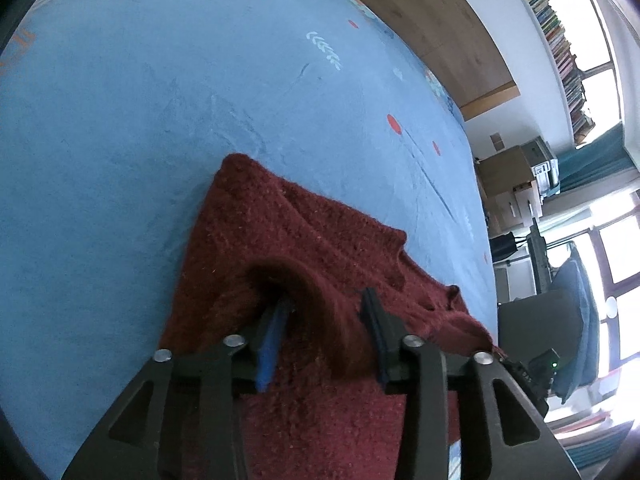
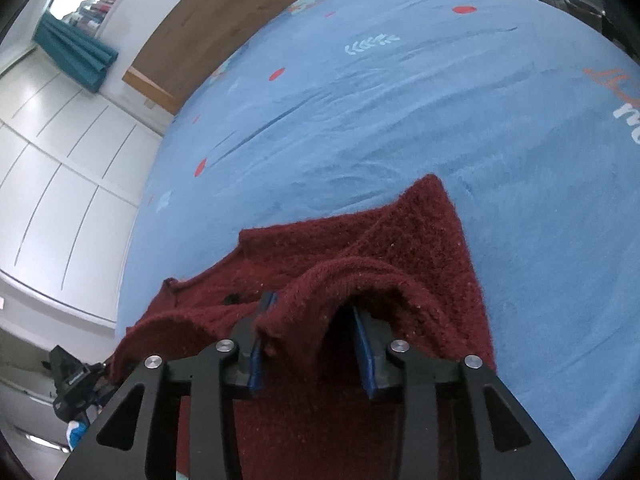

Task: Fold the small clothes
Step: 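Lower the hem onto the collar and open both tools, then press the folded sweater flat with both tools and withdraw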

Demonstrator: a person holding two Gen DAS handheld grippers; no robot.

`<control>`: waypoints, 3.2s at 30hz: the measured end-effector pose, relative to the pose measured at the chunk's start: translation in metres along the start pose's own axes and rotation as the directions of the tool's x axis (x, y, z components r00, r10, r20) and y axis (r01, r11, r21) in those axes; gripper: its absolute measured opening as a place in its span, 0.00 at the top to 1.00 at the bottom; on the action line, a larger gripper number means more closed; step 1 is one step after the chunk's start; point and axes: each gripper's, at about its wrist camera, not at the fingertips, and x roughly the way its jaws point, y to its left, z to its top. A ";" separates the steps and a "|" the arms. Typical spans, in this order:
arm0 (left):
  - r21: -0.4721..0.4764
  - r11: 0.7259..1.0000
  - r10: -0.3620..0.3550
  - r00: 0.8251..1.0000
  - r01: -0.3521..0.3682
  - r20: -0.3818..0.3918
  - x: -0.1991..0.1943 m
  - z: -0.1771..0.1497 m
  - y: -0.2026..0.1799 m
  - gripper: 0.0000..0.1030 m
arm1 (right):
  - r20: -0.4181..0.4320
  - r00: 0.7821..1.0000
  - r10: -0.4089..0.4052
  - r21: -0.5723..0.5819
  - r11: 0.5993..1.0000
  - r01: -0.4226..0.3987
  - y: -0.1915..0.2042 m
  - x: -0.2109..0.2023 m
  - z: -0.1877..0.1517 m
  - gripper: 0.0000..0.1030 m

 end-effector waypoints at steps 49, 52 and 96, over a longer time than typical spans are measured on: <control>0.438 0.780 0.393 0.895 -0.447 0.214 0.026 -0.114 -0.052 0.48 | 0.136 0.947 -0.291 -0.484 0.815 0.320 0.061 -0.020 -0.099 0.32; 0.432 0.782 0.388 0.893 -0.449 0.227 0.023 -0.121 -0.050 0.48 | 0.118 0.945 -0.304 -0.462 0.826 0.323 0.042 -0.016 -0.108 0.32; 0.391 0.779 0.416 0.870 -0.491 0.265 -0.013 -0.167 -0.049 0.45 | 0.083 0.931 -0.357 -0.358 0.861 0.362 0.012 -0.070 -0.145 0.32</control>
